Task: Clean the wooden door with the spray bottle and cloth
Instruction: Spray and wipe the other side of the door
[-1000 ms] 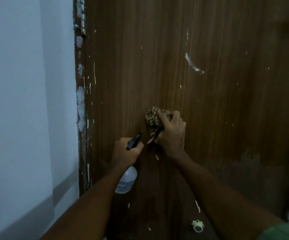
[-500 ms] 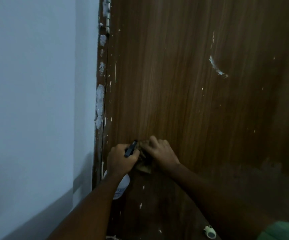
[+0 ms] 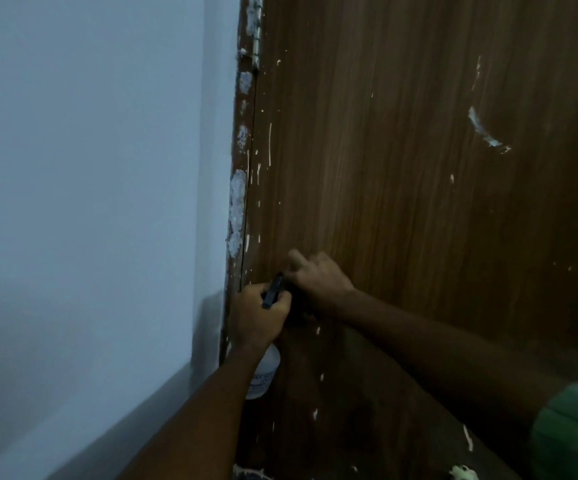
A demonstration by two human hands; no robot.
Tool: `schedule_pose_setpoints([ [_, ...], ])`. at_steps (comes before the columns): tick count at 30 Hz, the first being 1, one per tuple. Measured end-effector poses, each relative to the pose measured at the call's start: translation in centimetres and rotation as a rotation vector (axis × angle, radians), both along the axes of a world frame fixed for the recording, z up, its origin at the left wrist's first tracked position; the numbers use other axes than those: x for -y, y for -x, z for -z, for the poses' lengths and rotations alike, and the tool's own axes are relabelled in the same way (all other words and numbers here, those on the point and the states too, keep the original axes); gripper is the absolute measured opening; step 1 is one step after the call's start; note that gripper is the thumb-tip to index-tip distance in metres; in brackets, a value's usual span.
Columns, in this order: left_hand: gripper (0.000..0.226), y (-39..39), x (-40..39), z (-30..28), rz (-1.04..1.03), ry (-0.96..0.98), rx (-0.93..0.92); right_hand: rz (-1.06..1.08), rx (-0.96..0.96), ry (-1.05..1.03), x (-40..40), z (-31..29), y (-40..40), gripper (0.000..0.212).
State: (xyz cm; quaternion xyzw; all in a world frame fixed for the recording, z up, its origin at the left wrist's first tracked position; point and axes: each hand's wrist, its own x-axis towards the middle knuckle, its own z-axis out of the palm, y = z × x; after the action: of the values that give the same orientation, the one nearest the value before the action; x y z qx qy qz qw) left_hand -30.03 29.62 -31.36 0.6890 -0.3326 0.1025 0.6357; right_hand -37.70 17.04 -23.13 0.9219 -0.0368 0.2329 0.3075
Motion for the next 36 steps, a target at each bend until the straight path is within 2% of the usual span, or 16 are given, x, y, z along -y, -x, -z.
schedule_pose_setpoints([
  [3,0.042,-0.6,-0.6,-0.3,-0.063,0.009,0.004,-0.001,0.446,-0.199,0.1,-2.1,-0.8,0.069],
  [4,0.041,-0.7,-0.7,-0.4,-0.080,0.013,-0.016,-0.002,0.502,-0.211,-0.1,-2.0,-1.5,0.070],
  [5,0.038,-0.7,-0.7,-0.6,-0.091,0.012,-0.038,-0.003,0.439,-0.185,-0.4,-1.6,-2.2,0.068],
  [8,0.026,-1.1,-1.0,-0.3,-0.121,-0.043,-0.036,-0.044,0.043,-0.059,-1.6,-0.6,-3.7,0.052],
  [9,0.025,-1.2,-1.2,-0.1,-0.129,-0.059,-0.048,-0.046,0.013,-0.061,-1.8,-0.9,-3.8,0.050],
  [10,0.026,-1.3,-1.5,0.1,-0.136,-0.062,-0.060,-0.060,0.062,-0.074,-1.8,-1.4,-4.0,0.052],
  [14,0.028,-2.4,-2.1,1.0,-0.145,-0.011,-0.103,-0.101,0.450,-0.249,-2.4,-4.3,-4.5,0.064],
  [19,0.030,-4.3,-2.1,1.0,-0.163,0.006,-0.147,-0.065,0.433,-0.127,-2.2,-5.0,-6.0,0.078],
  [25,0.033,-4.8,-2.4,1.8,-0.159,-0.006,-0.130,-0.064,0.490,-0.100,-1.8,-4.0,-7.2,0.071],
  [27,0.036,-4.6,-2.3,2.2,-0.134,0.040,-0.106,-0.071,0.418,-0.094,-2.0,-1.9,-7.8,0.068],
  [30,0.037,-4.1,-2.1,2.0,-0.145,0.091,-0.063,-0.062,-0.056,0.176,-1.7,2.9,-8.2,0.058],
  [31,0.034,-4.1,-2.2,1.8,-0.149,0.111,-0.052,-0.043,-0.179,0.259,-1.6,4.0,-8.0,0.055],
  [32,0.033,-4.0,-2.3,1.6,-0.148,0.138,-0.047,-0.048,-0.214,0.284,-1.5,4.6,-7.8,0.053],
  [34,0.037,-3.9,-2.2,1.5,-0.148,0.189,-0.049,-0.092,-0.057,0.171,-1.9,4.0,-7.3,0.049],
  [36,0.044,-3.4,-1.9,1.8,-0.156,0.210,-0.062,-0.116,0.311,-0.096,-1.8,2.8,-6.8,0.054],
])
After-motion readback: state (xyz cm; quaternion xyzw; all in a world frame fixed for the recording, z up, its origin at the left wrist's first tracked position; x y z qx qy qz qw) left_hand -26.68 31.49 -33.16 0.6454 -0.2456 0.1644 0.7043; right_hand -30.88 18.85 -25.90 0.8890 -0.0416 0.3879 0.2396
